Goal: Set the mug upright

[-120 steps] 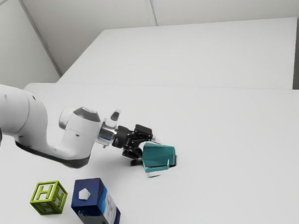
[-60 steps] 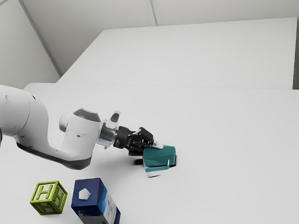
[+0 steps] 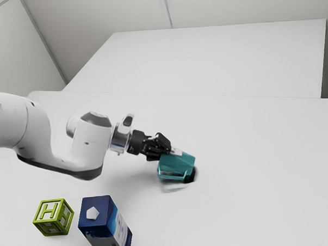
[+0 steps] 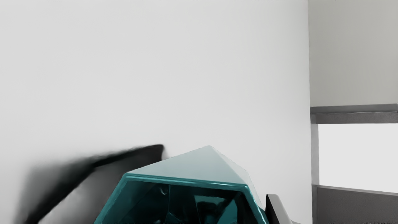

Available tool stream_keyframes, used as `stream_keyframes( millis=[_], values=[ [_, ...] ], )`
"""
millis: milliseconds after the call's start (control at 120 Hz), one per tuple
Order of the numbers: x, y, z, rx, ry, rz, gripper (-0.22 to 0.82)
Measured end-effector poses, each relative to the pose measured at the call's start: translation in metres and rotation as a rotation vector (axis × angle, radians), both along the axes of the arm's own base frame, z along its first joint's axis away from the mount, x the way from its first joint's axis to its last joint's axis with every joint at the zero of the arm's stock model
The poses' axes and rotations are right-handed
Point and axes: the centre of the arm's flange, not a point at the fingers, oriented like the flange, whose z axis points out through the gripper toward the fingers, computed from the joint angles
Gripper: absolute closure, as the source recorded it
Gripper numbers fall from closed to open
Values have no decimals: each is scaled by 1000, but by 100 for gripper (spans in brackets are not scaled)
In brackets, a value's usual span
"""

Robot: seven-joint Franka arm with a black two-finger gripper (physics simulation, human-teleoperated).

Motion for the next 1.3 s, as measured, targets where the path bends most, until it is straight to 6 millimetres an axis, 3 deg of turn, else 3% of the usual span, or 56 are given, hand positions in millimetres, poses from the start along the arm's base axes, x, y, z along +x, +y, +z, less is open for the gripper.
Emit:
stream_keyframes(
  millis=[283,442,550,675,825,925,1108,1300],
  values=[
    [7,-15,62,105,-159,-67,78],
    [10,-9,112,400,-288,-252,78],
    [14,15,126,613,-310,-341,77],
    [14,15,142,813,-302,-468,77],
    [10,17,137,985,-225,-563,77],
    [12,21,121,1054,-158,-588,77],
    [21,33,91,1103,-71,-563,77],
    [25,49,76,1108,-47,-487,77]
  ],
)
